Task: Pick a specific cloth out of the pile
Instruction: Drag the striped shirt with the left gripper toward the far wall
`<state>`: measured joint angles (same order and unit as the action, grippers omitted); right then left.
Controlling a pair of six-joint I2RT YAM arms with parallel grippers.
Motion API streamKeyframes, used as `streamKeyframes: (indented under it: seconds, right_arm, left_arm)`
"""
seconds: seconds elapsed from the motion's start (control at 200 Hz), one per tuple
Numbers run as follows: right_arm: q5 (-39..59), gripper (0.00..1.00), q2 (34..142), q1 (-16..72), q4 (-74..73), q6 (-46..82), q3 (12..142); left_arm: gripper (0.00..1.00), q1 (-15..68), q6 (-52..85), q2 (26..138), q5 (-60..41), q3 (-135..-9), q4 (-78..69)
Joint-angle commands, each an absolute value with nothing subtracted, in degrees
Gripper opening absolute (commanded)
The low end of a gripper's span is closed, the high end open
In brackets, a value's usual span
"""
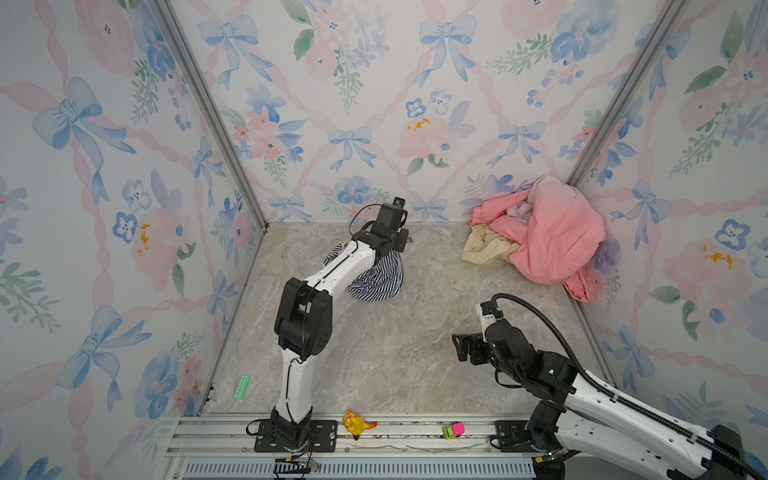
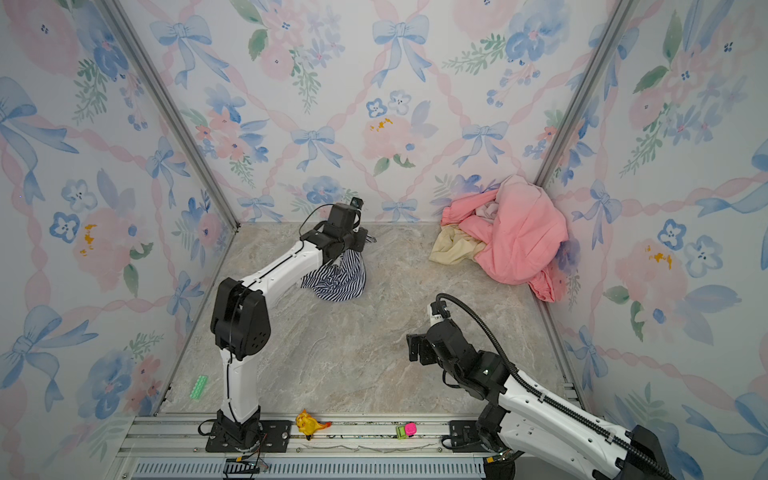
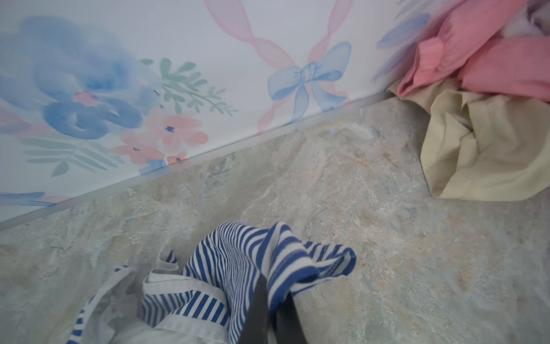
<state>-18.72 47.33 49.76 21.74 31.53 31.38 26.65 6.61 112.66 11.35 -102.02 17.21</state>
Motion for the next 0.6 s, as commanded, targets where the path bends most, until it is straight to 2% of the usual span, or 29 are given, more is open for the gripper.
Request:
streamKeyframes:
  seconds: [0.0,0.27,0.46,0.595]
  right_arm:
    - [-19.7,0.97,49.4,51.1,18.9,31.9,33.4]
    - [-19.7,0.97,54.1,54.1,16.2,31.9,34.7]
    - [-20.8,0.97,56.3,56.4,16.2,32.2,35.9]
    - [-21.2,0.97,57.5,57.4,15.9,32.6,36.6]
  left_arm:
    - [0.00,24.2,7.7,107.7,10.0,-97.7,17.3]
    - [0.00,14.4,8.4,101.5,12.6,-85.7,17.2]
    - [0.00,6.9,11.2,103.6,10.6,-79.6,14.8]
    - [0.00,4.2,11.1,109.3,6.2,-79.8,14.6]
